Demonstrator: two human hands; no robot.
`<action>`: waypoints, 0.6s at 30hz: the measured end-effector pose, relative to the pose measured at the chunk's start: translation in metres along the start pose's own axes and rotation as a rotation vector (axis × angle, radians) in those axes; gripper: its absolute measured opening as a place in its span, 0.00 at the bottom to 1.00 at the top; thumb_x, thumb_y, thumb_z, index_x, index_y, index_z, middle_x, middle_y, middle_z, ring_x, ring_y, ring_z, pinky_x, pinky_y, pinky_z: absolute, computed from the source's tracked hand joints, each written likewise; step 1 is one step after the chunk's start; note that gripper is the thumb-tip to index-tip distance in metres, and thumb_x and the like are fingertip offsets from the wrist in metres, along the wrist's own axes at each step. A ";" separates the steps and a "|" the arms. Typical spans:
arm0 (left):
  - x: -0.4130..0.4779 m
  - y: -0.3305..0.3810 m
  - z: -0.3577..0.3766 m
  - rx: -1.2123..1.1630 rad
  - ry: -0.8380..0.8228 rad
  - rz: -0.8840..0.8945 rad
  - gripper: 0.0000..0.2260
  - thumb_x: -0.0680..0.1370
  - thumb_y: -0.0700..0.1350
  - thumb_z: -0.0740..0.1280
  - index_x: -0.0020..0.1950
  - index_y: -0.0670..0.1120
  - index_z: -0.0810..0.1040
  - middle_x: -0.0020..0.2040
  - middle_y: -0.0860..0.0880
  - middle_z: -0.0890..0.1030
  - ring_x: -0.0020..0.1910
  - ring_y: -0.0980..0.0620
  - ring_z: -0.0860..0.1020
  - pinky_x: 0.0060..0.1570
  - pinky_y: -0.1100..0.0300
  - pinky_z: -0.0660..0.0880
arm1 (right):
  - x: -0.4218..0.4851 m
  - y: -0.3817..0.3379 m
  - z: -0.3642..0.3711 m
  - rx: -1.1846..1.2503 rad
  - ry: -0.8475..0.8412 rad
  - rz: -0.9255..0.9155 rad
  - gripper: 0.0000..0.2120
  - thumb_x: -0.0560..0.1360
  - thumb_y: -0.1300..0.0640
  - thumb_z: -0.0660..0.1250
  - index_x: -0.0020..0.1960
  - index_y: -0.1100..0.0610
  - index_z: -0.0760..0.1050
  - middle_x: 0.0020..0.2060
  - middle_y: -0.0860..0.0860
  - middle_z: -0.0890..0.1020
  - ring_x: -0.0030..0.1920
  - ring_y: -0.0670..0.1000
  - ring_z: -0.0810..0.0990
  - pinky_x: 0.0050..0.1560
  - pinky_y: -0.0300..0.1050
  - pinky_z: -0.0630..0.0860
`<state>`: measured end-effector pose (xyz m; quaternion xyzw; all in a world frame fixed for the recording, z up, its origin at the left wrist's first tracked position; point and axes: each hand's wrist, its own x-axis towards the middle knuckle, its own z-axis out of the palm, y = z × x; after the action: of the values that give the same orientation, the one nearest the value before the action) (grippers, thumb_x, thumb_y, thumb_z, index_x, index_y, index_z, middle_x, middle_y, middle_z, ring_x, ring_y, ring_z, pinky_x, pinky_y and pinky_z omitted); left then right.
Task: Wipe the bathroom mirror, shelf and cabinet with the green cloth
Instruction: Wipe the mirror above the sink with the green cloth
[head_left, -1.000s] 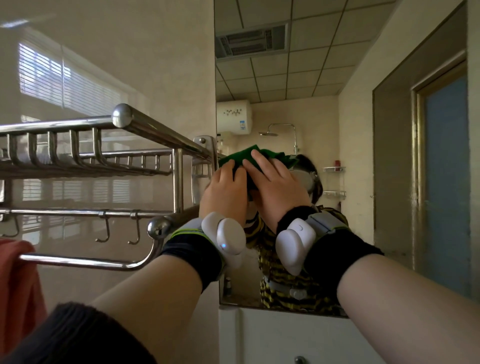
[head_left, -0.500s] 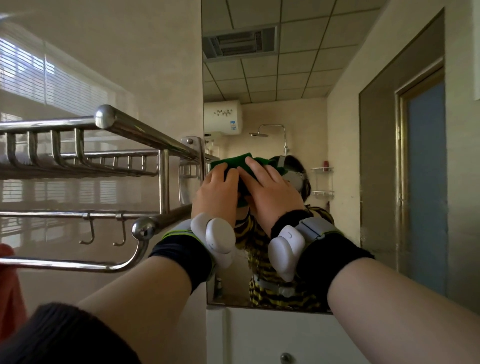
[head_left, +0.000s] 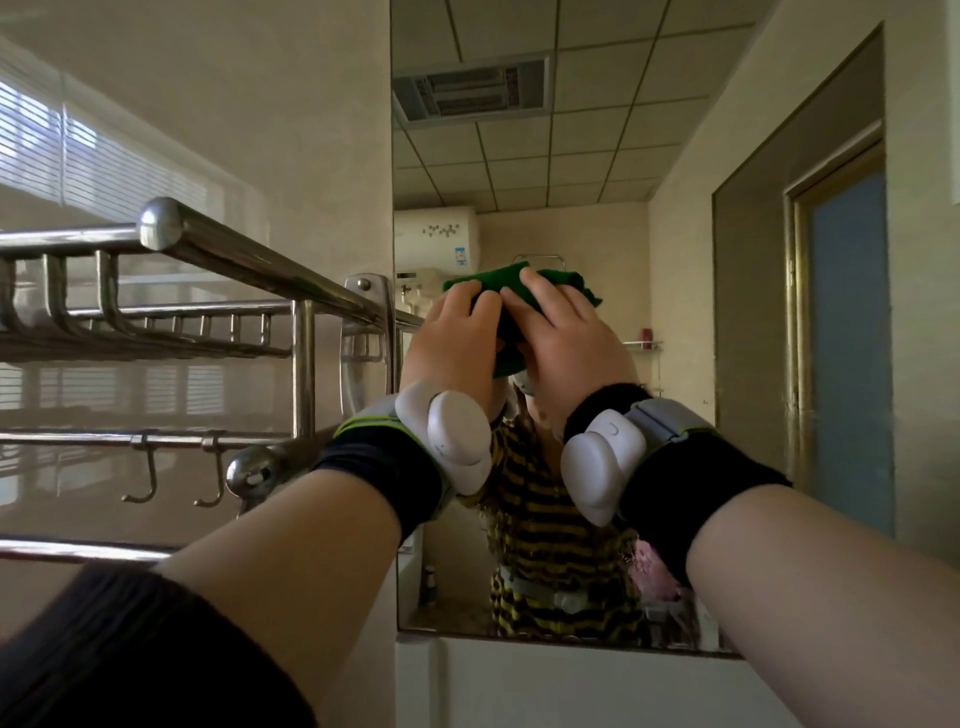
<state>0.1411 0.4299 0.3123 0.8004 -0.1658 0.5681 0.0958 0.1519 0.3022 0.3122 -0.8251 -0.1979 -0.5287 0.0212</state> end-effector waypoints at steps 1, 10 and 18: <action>-0.001 -0.001 0.001 -0.005 0.007 0.008 0.14 0.74 0.40 0.65 0.60 0.41 0.72 0.65 0.44 0.70 0.62 0.43 0.69 0.48 0.57 0.69 | -0.002 -0.001 0.002 0.009 0.016 0.001 0.30 0.75 0.61 0.60 0.74 0.51 0.56 0.74 0.49 0.54 0.71 0.54 0.55 0.67 0.52 0.65; -0.018 0.006 0.006 -0.041 -0.017 -0.002 0.13 0.75 0.39 0.65 0.59 0.40 0.74 0.66 0.44 0.70 0.64 0.42 0.69 0.52 0.52 0.73 | -0.023 0.006 0.005 0.012 0.120 -0.055 0.24 0.75 0.59 0.62 0.70 0.56 0.66 0.71 0.54 0.65 0.67 0.57 0.66 0.61 0.52 0.70; -0.024 0.017 0.006 -0.038 -0.067 -0.019 0.13 0.78 0.41 0.63 0.62 0.43 0.70 0.70 0.48 0.66 0.67 0.46 0.66 0.51 0.57 0.72 | -0.034 0.014 0.002 0.003 0.068 -0.062 0.25 0.74 0.59 0.63 0.71 0.55 0.65 0.71 0.54 0.64 0.68 0.57 0.65 0.62 0.54 0.70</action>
<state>0.1329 0.4162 0.2866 0.8186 -0.1721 0.5367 0.1105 0.1460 0.2789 0.2837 -0.8001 -0.2232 -0.5566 0.0131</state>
